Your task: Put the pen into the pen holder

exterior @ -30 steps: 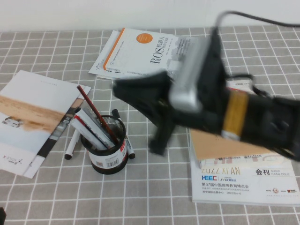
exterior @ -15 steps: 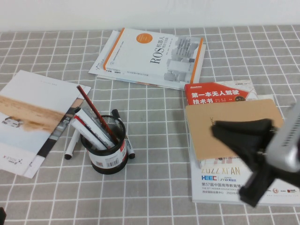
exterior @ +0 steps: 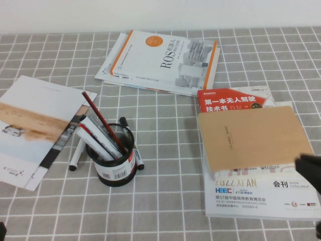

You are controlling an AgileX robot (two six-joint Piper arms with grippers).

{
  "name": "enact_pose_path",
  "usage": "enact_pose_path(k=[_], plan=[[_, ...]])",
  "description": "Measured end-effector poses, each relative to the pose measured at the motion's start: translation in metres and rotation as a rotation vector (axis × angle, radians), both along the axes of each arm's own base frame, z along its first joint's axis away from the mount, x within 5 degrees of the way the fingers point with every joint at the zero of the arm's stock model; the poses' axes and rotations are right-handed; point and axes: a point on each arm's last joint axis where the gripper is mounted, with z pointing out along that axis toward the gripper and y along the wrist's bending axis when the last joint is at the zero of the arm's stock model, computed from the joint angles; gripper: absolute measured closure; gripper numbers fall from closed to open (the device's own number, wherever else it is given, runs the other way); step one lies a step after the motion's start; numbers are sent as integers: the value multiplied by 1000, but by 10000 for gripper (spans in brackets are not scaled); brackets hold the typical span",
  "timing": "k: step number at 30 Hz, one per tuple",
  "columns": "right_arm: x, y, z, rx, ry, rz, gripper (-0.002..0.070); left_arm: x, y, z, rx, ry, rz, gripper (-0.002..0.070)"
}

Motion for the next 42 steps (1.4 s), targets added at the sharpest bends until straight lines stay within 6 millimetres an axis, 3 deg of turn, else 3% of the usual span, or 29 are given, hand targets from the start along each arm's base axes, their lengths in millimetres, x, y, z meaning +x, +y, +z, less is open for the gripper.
enact_pose_path(k=[5, 12, 19, 29, 42], plan=[[-13, -23, -37, 36, -30, -70, 688, 0, 0, 0, 0, 0, 0, 678], [-39, -57, -48, 63, -122, -258, 689, 0, 0, 0, 0, 0, 0, 678], [-64, -79, -70, 48, 53, -540, 688, 0, 0, 0, 0, 0, 0, 678], [-58, -82, -112, 151, -35, -625, 689, 0, 0, 0, 0, 0, 0, 678], [-60, -76, -120, 156, 46, -530, 688, 0, 0, 0, 0, 0, 0, 678]])
